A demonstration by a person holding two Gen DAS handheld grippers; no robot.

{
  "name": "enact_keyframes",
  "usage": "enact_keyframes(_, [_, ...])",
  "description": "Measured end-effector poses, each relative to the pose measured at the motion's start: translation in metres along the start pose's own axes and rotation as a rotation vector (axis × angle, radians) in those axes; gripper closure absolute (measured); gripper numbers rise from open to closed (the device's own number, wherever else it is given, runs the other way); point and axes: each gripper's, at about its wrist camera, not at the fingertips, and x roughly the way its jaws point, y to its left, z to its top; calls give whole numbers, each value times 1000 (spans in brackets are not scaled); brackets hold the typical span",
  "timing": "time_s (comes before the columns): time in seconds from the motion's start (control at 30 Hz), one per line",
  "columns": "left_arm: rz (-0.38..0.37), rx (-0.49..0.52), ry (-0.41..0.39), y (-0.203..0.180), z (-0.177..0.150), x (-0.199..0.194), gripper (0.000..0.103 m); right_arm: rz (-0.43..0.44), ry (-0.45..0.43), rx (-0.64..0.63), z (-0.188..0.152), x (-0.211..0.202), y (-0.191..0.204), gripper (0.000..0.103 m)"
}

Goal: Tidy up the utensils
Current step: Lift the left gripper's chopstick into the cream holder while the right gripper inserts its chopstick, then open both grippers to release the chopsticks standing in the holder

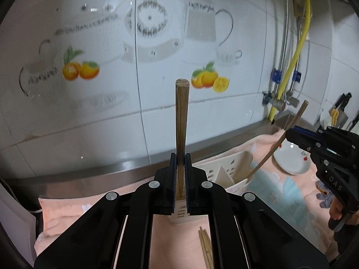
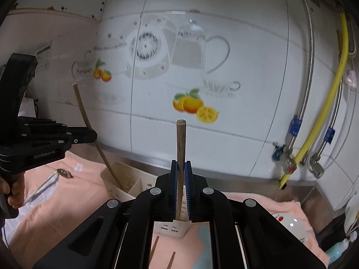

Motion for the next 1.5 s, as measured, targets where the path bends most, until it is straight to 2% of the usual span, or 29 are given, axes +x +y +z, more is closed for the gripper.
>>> enact_keyframes(0.2, [-2,-10,38,5,-8,11,97,6,38,14,-9,9,-4,96])
enact_keyframes(0.33, [8,-8,35,4,-9,10,96,0,33,12,-10,5,-3,95])
enact_keyframes(0.37, [4,-8,36,5,-10,9,95,-3,26,11,-10,3,-3,93])
enact_keyframes(0.47, [8,-15,26,7,-10,1,84,-7,15,12,-9,-4,-2,86])
enact_keyframes(0.53, [14,-14,20,7,-11,-5,72,-10,8,13,-9,-11,-3,81])
enact_keyframes(0.6, [25,-11,10,8,-12,-13,66,-14,-3,14,-9,-19,-4,77])
enact_keyframes(0.8, [39,11,-11,5,-22,-40,59,-11,-21,23,-17,-47,-4,70])
enact_keyframes(1.0, [46,1,-9,2,-46,-66,54,6,-21,48,-39,-75,1,64])
enact_keyframes(1.37, [35,-14,48,-10,-113,-89,50,55,41,89,-96,-108,17,62])
enact_keyframes(1.5, [39,-28,78,-13,-134,-88,42,48,73,80,-119,-113,25,62])
